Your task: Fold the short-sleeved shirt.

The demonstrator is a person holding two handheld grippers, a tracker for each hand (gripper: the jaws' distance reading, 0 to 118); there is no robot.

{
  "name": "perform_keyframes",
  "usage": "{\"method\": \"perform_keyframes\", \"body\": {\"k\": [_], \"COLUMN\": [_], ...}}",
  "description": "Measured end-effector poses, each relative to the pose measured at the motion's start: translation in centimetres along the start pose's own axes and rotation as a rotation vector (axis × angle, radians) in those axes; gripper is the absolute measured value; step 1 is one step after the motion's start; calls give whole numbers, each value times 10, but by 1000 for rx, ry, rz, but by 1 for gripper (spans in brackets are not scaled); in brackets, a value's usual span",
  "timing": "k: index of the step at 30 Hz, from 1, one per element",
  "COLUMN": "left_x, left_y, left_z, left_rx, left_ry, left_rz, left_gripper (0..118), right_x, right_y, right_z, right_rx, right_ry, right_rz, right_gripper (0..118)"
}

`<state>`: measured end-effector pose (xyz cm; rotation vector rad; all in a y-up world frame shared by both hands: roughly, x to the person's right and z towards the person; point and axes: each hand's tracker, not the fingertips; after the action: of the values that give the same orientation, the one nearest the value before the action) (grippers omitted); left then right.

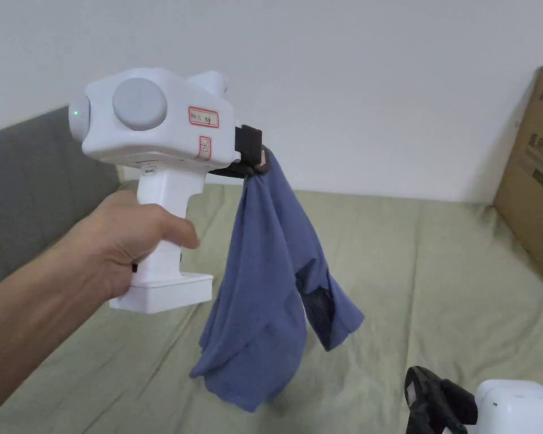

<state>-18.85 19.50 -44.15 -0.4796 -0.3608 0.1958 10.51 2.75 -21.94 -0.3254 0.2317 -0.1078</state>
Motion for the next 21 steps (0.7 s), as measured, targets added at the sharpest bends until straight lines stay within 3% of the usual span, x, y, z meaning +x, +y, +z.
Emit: {"method": "perform_keyframes", "body": {"k": [7,15,18,19,20,21], "left_x": [64,106,111,110,107,105], "left_y": [-43,-235,-303,-321,-335,-344], "left_z": [-65,-204,-227,-233,-236,-235], "left_rx": [-105,-464,-566,-598,-644,-679], "left_ry": [-92,-192,-224,-244,-263,-301], "left_rz": [-86,-91,62,125,209,286], "left_gripper": [0,0,1,11,31,66], "right_x": [40,71,81,83,85,86], "right_y": [-8,-29,-33,-34,-34,-34], "right_z": [11,5,5,6,7,8], "right_rx": [3,-56,-74,-77,-76,-76], "right_ry": [-72,-121,-138,-141,-149,-156], "right_rz": [-49,-85,-98,-100,-100,-97], "right_gripper": [0,0,0,0,0,0]}}
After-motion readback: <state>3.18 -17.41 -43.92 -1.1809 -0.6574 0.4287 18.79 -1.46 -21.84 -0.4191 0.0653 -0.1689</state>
